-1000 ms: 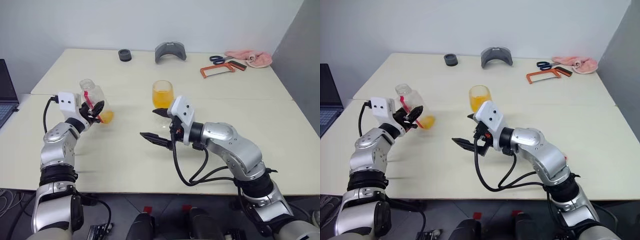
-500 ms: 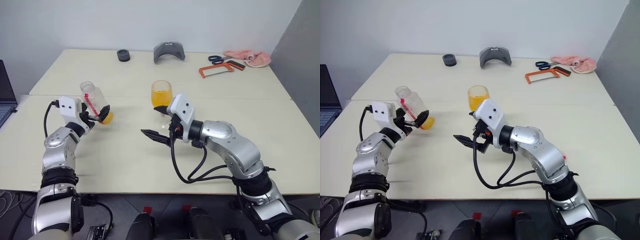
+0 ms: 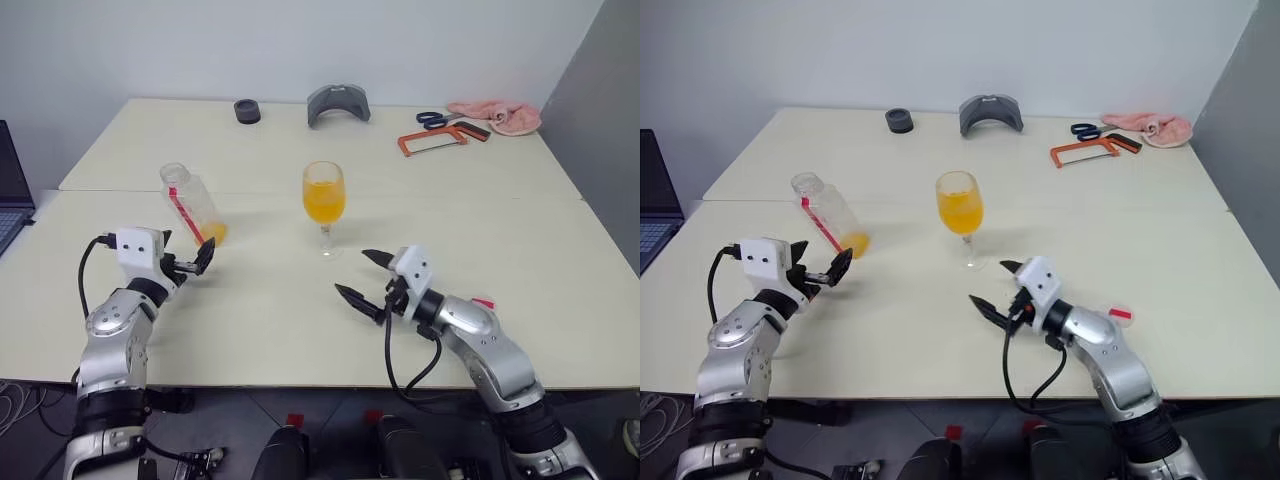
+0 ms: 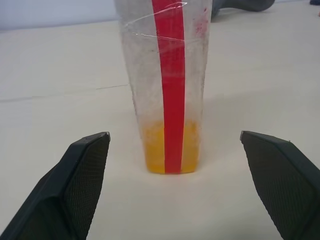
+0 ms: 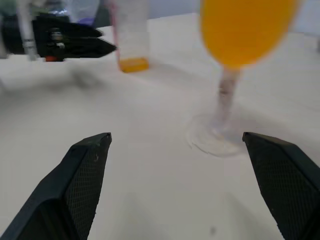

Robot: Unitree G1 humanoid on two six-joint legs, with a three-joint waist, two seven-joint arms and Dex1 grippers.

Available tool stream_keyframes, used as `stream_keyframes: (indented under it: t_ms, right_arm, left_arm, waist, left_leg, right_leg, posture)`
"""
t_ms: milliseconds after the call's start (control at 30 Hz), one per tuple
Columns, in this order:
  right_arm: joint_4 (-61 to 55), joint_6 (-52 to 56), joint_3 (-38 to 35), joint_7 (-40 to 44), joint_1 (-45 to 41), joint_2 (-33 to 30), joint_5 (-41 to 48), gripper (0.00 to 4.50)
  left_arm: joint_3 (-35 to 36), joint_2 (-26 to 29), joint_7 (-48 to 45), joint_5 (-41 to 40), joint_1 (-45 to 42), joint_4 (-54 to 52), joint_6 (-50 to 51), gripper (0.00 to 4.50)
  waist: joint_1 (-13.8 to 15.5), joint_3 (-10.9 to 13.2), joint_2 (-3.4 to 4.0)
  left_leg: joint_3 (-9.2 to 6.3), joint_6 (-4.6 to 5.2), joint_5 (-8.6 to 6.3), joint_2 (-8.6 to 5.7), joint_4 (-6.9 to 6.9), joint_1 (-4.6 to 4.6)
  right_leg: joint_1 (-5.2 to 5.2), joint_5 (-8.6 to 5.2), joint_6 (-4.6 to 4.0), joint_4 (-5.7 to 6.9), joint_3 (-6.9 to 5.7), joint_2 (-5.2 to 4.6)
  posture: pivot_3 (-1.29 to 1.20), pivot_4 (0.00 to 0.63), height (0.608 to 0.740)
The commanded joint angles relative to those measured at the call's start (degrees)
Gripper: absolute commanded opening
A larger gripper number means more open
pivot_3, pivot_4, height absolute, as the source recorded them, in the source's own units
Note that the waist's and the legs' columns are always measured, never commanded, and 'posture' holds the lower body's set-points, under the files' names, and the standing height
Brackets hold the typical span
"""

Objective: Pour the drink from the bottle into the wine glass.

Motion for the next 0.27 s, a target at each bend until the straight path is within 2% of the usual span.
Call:
stream_keyframes:
  t_ms: [33, 133, 267]
  right_arm:
    - [4.57, -10.65, -4.73, -6.3, 0.67, 3.37, -2.52, 4.5]
    - [11.01, -16.0, -8.51, -12.41, 0.69, 6.79, -4.07, 4.5]
    - [15.15, -19.21, -9.19, -13.34, -0.11, 7.38, -5.71, 4.5]
  left_arm:
    - [2.09, -1.56, 1.76, -1.34, 4.27, -7.57, -0.28, 4.49]
    - [2.68, -4.55, 3.98, -1.58, 8.35, -12.75, -1.04, 4.49]
    - [2.73, -6.21, 5.29, -0.63, 10.47, -15.22, -2.29, 4.49]
  waist:
    - [-0.09, -0.01, 0.01]
    - [0.2, -0.01, 0.02]
    - [0.46, -0.01, 0.02]
  left_leg:
    - [0.04, 0.0, 0.0, 0.01, -0.02, 0.04]
    - [0.16, 0.0, 0.0, 0.06, -0.08, 0.14]
    - [0.24, 0.0, 0.0, 0.04, -0.08, 0.14]
  right_leg:
    - [0.0, 0.0, 0.0, 0.0, 0.03, 0.02]
    - [0.05, 0.0, 0.0, -0.02, 0.08, 0.02]
    - [0.07, 0.0, 0.0, -0.04, 0.1, 0.03]
  posture:
    - [0.0, 0.15, 0.74]
    - [0.0, 0.15, 0.74]
    - [0.0, 0.15, 0.74]
